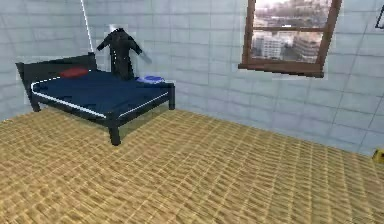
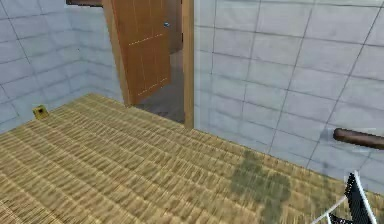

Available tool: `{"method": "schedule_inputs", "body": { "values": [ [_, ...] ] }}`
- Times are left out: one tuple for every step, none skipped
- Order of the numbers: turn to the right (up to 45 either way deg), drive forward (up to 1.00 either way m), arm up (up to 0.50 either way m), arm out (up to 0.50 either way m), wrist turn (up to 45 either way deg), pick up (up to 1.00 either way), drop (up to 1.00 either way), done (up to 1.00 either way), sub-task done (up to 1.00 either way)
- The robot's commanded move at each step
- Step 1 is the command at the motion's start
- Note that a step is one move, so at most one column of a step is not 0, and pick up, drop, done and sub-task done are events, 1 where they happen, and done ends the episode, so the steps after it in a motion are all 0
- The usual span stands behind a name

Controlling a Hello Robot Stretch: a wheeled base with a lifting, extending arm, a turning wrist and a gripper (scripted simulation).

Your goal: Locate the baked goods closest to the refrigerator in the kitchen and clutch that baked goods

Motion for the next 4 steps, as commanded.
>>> {"method": "schedule_inputs", "body": {
  "values": [
    [45.0,0.0,0.0,0.0,0.0,0.0,0.0,0.0,0.0],
    [30.0,0.0,0.0,0.0,0.0,0.0,0.0,0.0,0.0],
    [0.0,1.0,0.0,0.0,0.0,0.0,0.0,0.0,0.0],
    [0.0,1.0,0.0,0.0,0.0,0.0,0.0,0.0,0.0]
  ]
}}
